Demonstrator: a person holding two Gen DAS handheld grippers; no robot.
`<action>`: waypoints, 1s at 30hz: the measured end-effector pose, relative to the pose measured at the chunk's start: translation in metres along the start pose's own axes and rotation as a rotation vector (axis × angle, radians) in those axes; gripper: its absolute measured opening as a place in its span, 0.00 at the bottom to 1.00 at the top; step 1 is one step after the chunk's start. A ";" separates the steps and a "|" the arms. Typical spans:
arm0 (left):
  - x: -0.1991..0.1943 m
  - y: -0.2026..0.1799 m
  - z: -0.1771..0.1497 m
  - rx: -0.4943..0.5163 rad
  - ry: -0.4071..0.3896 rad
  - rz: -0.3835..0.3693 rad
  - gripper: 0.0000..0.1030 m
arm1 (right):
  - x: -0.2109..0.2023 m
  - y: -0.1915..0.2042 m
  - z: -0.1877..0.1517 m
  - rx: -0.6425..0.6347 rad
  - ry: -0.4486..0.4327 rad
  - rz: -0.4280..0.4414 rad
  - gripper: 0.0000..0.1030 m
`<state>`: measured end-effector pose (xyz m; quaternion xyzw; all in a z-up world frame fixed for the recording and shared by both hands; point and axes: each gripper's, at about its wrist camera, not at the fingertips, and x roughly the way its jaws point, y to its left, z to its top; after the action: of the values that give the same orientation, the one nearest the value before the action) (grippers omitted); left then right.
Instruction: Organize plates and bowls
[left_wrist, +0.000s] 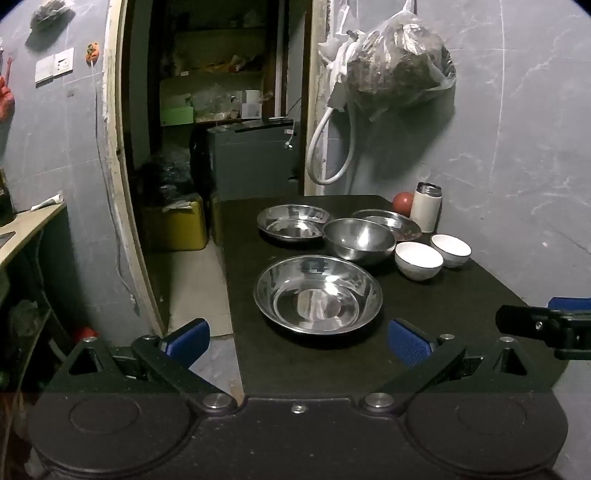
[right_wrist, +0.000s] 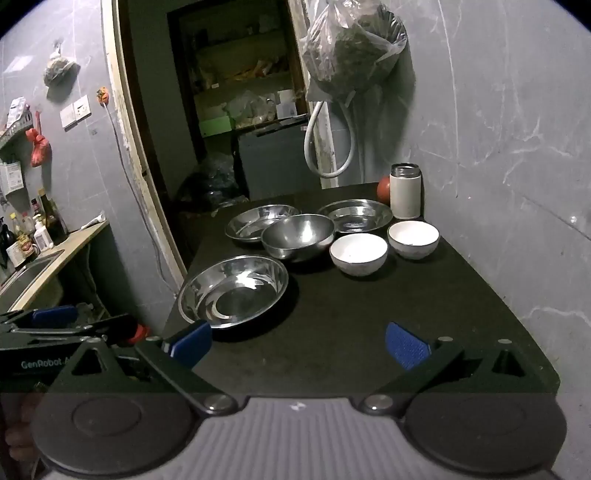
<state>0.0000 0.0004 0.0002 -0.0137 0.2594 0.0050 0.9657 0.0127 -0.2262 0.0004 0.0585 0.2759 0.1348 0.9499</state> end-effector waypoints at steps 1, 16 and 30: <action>0.000 0.000 0.000 0.000 -0.001 0.002 0.99 | 0.000 0.000 0.000 0.001 0.000 0.001 1.00; 0.000 0.000 0.000 0.003 -0.003 -0.004 0.99 | 0.000 0.001 -0.001 -0.001 -0.003 -0.002 1.00; -0.003 0.002 0.008 0.003 -0.004 -0.003 0.99 | -0.002 0.003 0.002 -0.002 -0.006 -0.004 1.00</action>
<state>0.0013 0.0023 0.0082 -0.0126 0.2575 0.0030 0.9662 0.0117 -0.2243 0.0038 0.0574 0.2730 0.1331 0.9510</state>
